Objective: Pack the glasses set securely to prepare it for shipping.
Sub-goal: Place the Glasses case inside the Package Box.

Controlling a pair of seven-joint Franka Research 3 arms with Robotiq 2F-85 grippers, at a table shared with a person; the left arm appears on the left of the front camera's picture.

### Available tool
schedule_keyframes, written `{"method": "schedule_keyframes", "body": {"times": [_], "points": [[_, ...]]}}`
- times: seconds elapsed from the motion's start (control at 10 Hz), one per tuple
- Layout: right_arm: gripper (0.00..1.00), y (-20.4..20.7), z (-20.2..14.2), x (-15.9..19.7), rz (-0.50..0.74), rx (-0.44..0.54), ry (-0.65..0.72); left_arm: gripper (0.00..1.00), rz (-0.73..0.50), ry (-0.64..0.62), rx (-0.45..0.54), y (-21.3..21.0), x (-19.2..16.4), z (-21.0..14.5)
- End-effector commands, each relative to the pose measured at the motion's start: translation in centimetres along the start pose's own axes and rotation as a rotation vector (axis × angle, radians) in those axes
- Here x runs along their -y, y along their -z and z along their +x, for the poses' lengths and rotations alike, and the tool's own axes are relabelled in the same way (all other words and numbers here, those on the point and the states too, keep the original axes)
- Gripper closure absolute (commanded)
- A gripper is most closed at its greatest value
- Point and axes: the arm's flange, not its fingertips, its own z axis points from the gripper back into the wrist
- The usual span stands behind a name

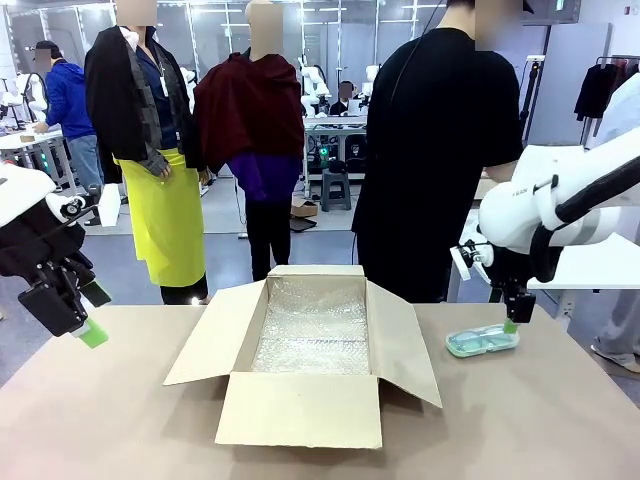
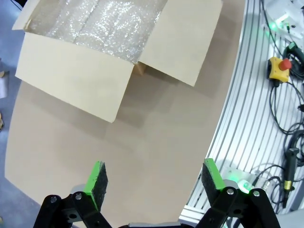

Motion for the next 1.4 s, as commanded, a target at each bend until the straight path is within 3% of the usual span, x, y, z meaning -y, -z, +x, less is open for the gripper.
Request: {"method": "schedule_keyframes", "body": {"times": [0.0, 0.3, 0.7, 1.2, 1.3], "points": [[0.0, 1.3, 0.5, 0.8, -0.04, 0.002, -0.039, 0.0, 0.009, 0.003, 0.018, -0.1, -0.1, 0.0], [0.0, 4.4, 1.0, 1.7, 0.006, 0.029, -0.027, 0.0, 0.009, 0.003, 0.018, -0.1, -0.1, 0.0], [0.0, 7.6, 1.2, 1.7, -0.054, 0.026, -0.01, 0.0, 0.009, 0.003, 0.018, -0.1, -0.1, 0.0], [0.0, 8.9, 1.4, 2.4, -0.032, 0.022, -0.023, 0.0, 0.009, 0.003, 0.018, -0.1, -0.1, 0.0], [0.11, 9.2, 1.4, 2.7, -0.013, 0.02, -0.035, 0.0, 0.009, 0.003, 0.018, -0.1, -0.1, 0.0]]}}
